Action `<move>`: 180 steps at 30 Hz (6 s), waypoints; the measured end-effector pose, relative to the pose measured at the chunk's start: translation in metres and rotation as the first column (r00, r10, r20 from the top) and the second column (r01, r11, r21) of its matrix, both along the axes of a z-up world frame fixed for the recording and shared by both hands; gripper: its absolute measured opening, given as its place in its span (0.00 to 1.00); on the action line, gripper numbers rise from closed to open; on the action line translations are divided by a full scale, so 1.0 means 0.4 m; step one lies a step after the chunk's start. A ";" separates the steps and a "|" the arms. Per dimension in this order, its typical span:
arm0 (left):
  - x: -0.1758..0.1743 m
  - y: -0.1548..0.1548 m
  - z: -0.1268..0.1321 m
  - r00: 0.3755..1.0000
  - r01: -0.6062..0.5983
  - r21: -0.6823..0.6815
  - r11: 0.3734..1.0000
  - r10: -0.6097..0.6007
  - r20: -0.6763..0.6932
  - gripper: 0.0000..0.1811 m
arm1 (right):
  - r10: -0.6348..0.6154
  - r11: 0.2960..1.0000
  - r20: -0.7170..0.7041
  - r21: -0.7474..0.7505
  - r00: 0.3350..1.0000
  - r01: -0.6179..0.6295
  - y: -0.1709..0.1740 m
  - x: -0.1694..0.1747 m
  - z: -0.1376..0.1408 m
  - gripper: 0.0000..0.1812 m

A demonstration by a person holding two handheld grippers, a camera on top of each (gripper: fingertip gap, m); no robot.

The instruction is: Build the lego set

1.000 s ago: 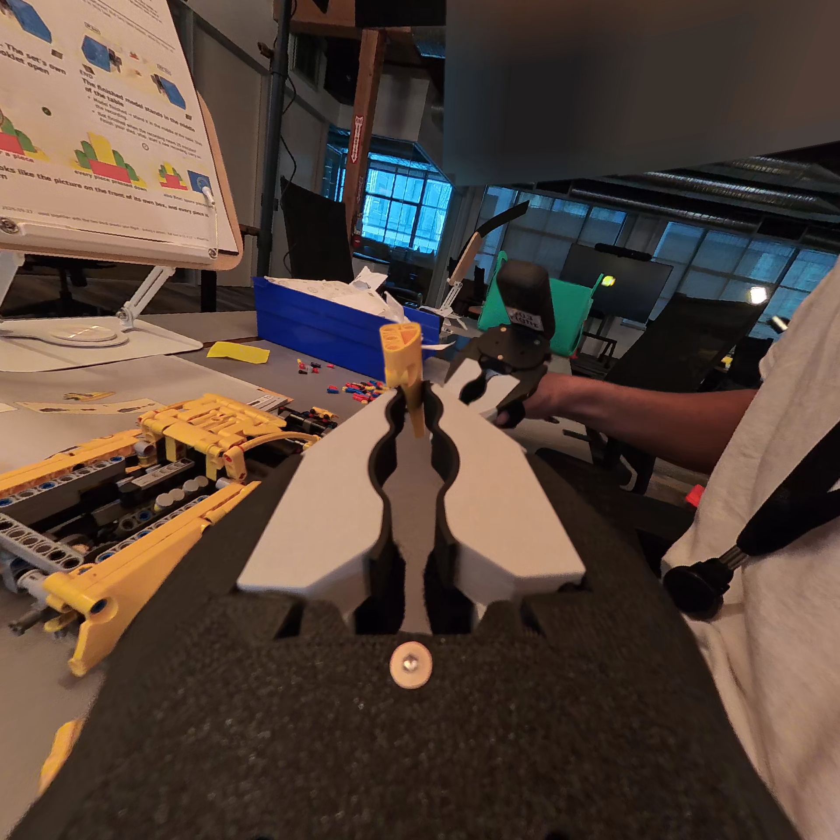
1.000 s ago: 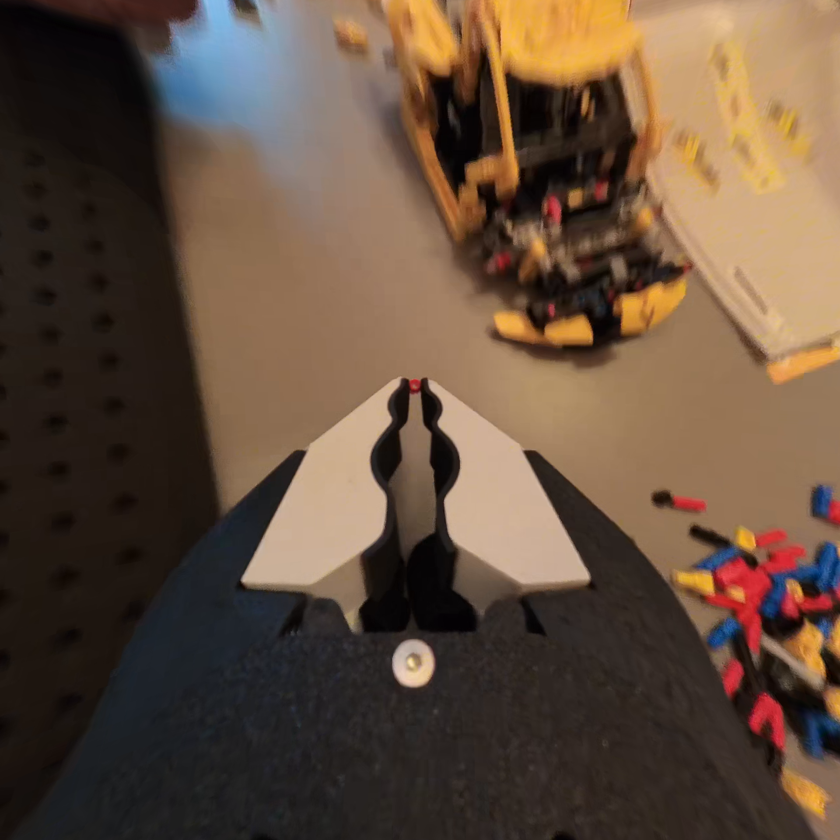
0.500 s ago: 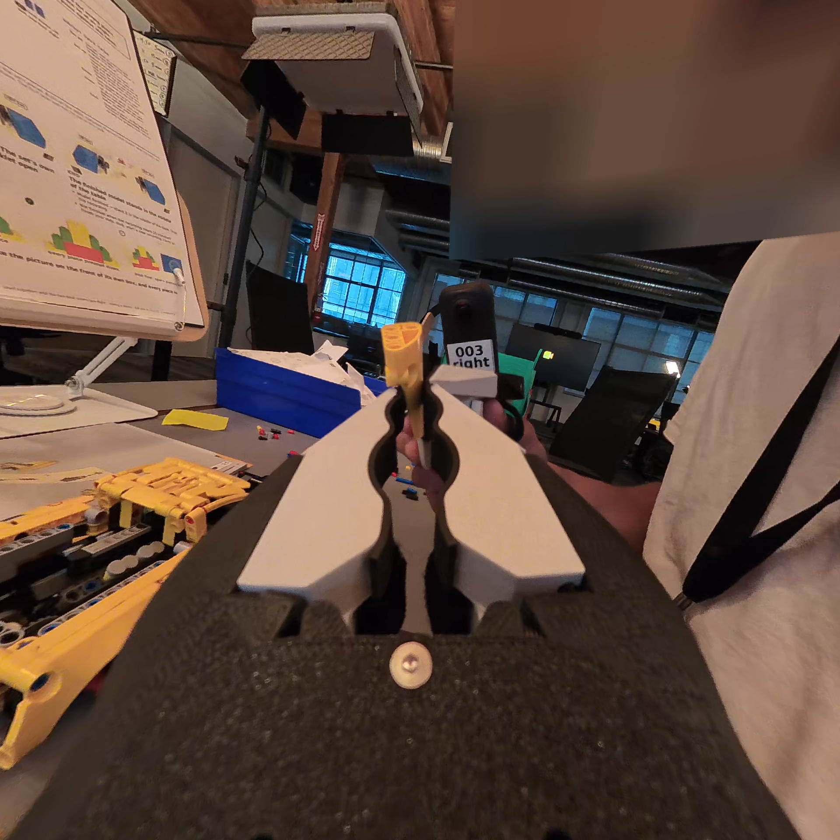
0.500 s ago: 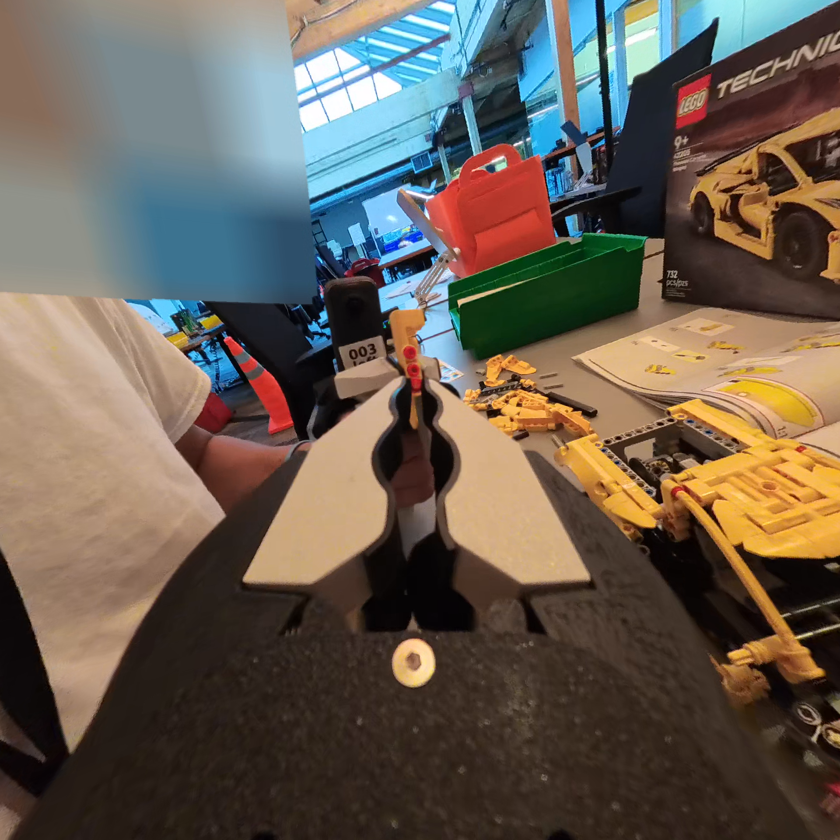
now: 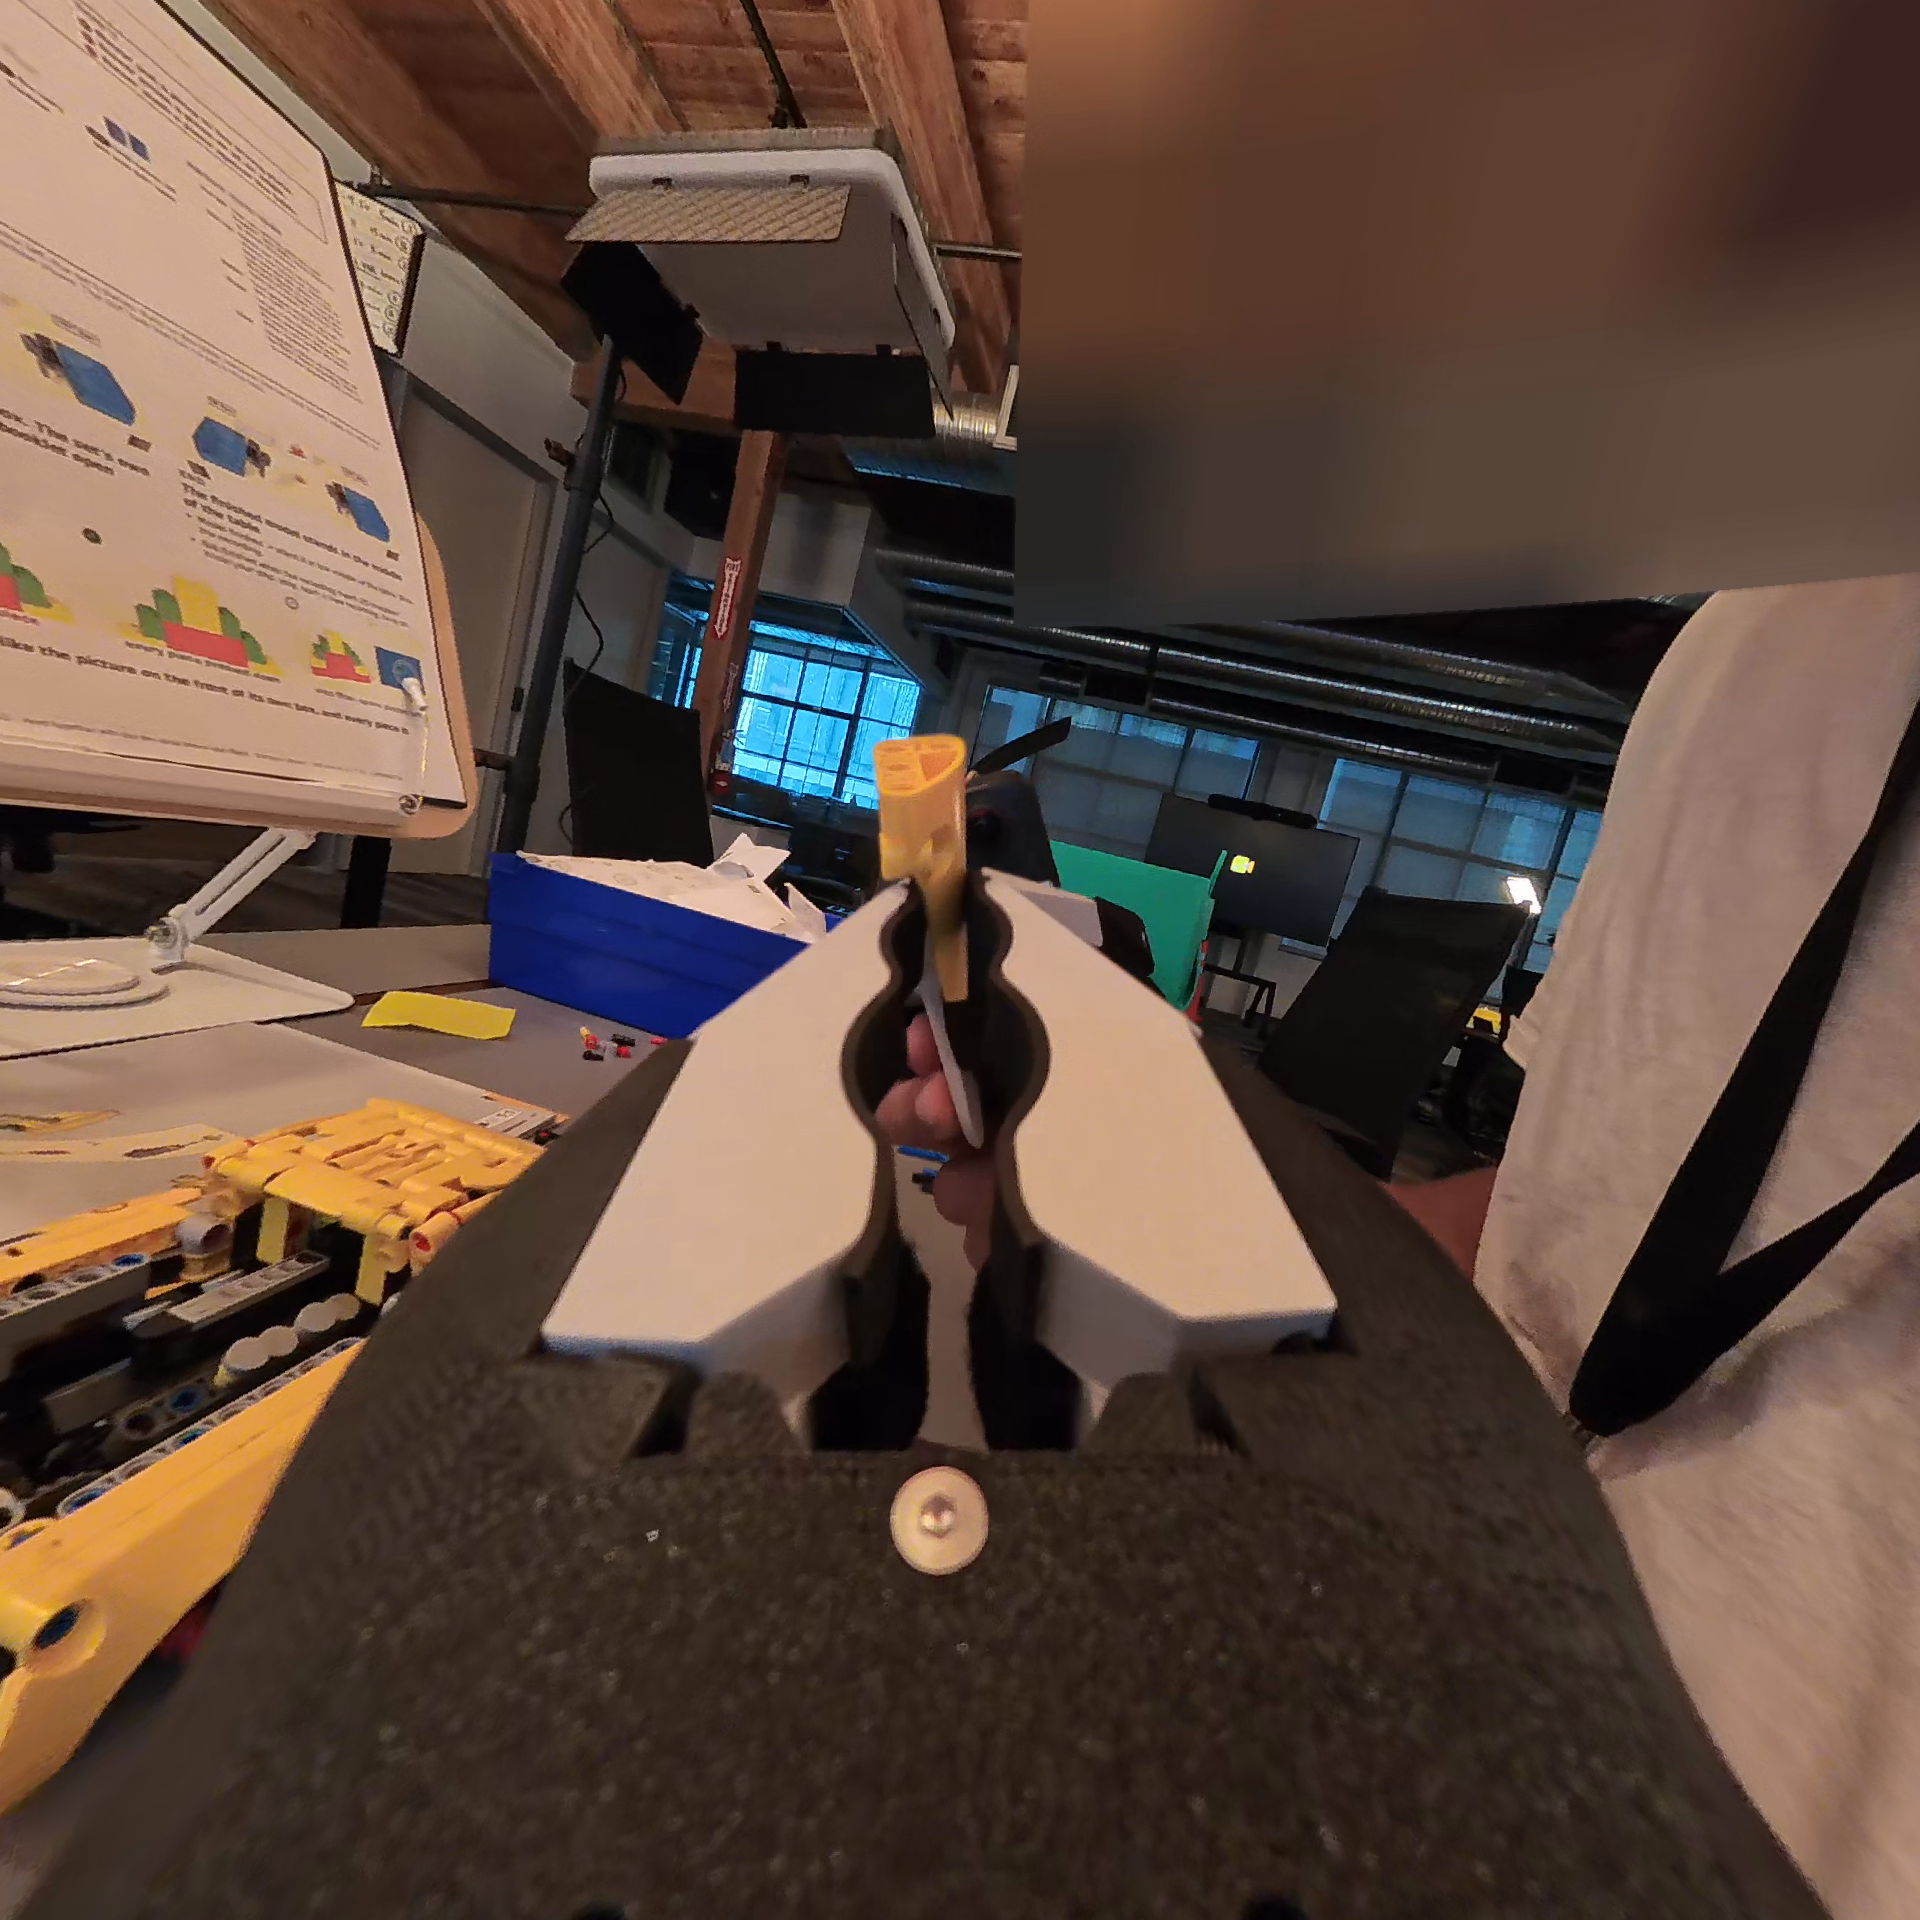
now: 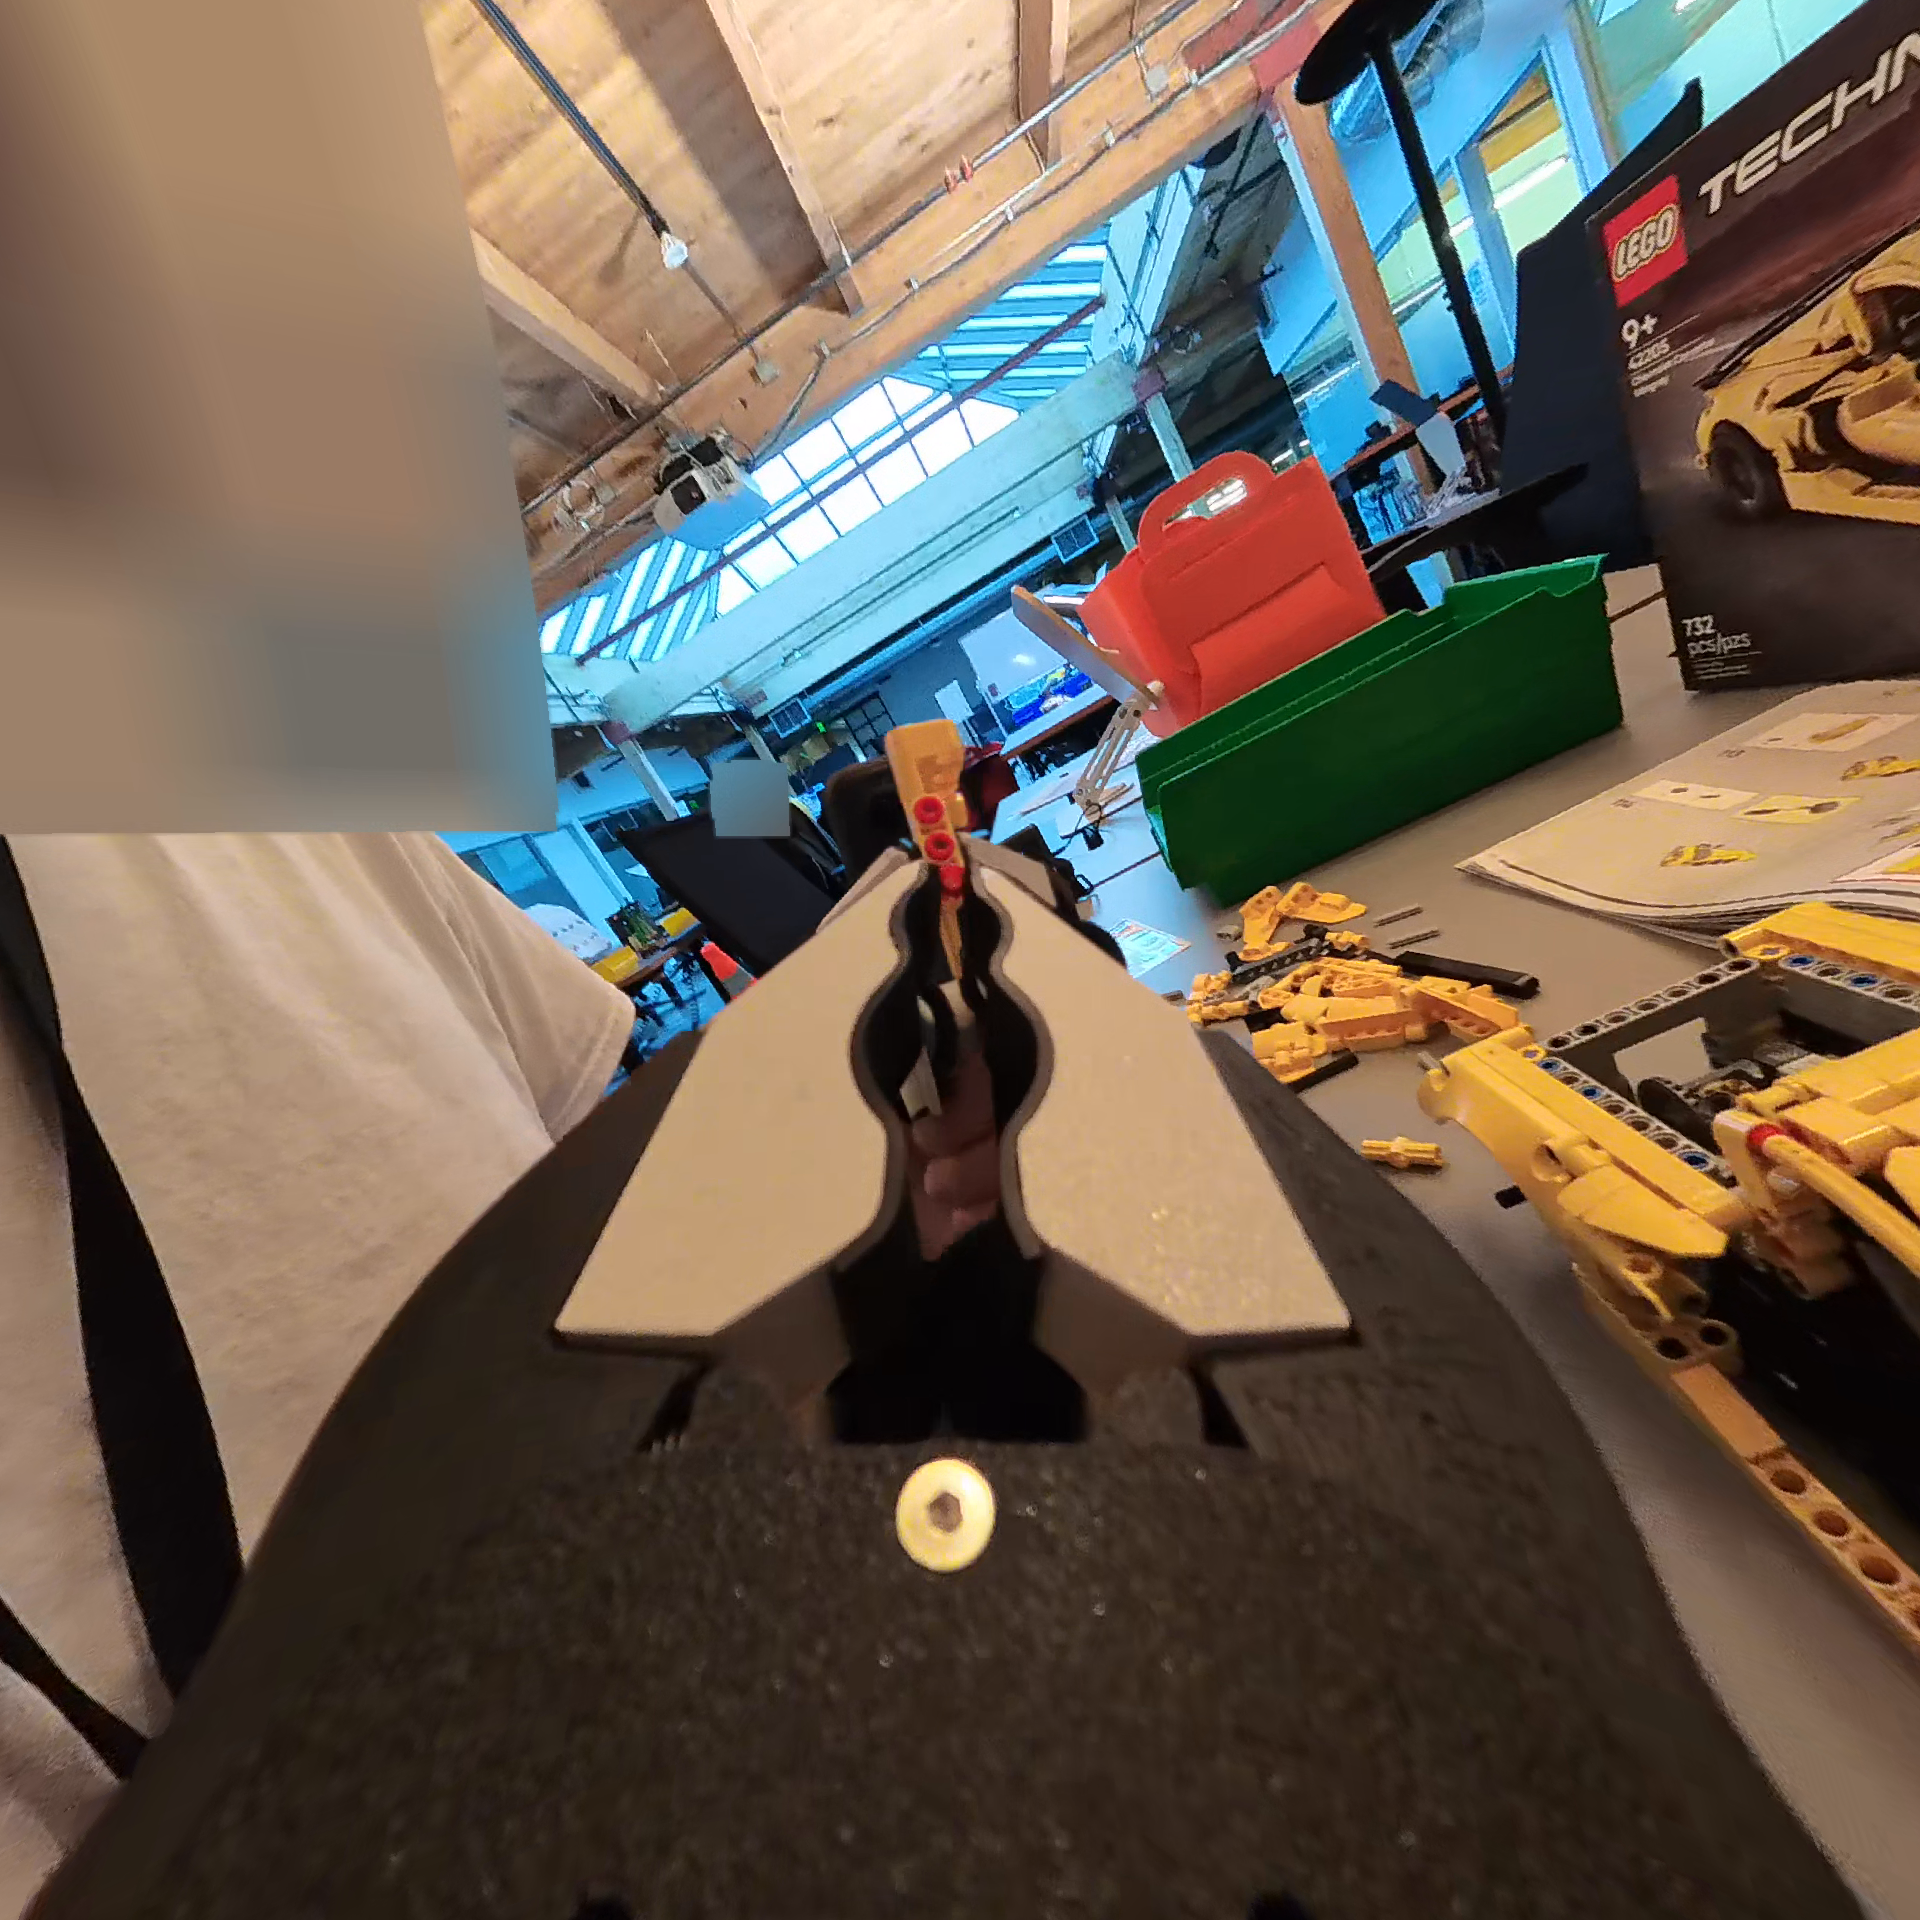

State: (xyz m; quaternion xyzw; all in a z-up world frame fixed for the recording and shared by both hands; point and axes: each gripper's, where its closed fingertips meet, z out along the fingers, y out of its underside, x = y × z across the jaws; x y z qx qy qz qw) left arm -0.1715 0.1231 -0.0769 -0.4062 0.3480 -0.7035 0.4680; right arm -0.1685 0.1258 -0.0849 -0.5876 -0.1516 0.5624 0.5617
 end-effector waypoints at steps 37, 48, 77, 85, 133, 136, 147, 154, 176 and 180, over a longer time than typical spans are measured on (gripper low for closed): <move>-0.025 0.046 0.056 0.912 0.231 -0.457 0.859 -0.027 0.410 0.04 | -0.316 0.905 -0.042 0.287 0.948 0.315 0.036 -0.032 0.054 0.01; -0.003 0.135 -0.025 0.967 0.062 -0.582 0.811 0.095 0.236 0.04 | -0.578 0.814 0.450 0.374 0.680 0.445 0.106 -0.008 -0.040 0.17; 0.072 0.027 -0.080 0.990 0.090 -0.416 0.905 -0.127 -0.061 0.04 | -0.305 0.916 0.835 0.389 0.458 -0.098 0.025 0.055 -0.095 0.12; 0.053 0.074 -0.070 0.998 -0.061 -0.397 0.916 0.052 -0.032 0.04 | -0.549 0.835 0.708 0.458 0.444 0.304 0.073 0.035 -0.073 0.17; -0.164 0.378 -0.049 0.797 -0.558 0.123 0.821 0.571 -0.197 0.04 | -0.423 0.893 0.389 0.026 0.818 0.449 0.108 0.182 -0.129 0.17; -0.193 0.417 -0.050 0.822 -0.559 -0.039 0.829 0.546 -0.164 0.04 | -0.414 0.894 0.377 -0.002 0.829 0.447 0.119 0.194 -0.141 0.16; -0.231 0.469 -0.075 0.902 -0.429 -0.333 0.840 0.419 -0.106 0.03 | -0.379 0.910 0.380 -0.012 0.844 0.414 0.152 0.184 -0.159 0.10; -0.210 0.476 -0.108 0.883 -0.469 -0.288 0.835 0.428 -0.195 0.04 | -0.362 0.918 0.392 -0.008 0.846 0.396 0.148 0.175 -0.166 0.08; -0.029 0.167 -0.099 0.744 -0.364 0.853 0.374 0.668 0.024 0.04 | 0.002 0.986 0.092 -0.167 0.996 0.013 0.114 0.037 -0.029 0.31; -0.017 0.141 -0.076 0.713 -0.407 0.861 0.304 0.695 0.091 0.04 | 0.082 0.978 0.123 -0.202 0.989 -0.056 0.127 -0.012 -0.036 0.45</move>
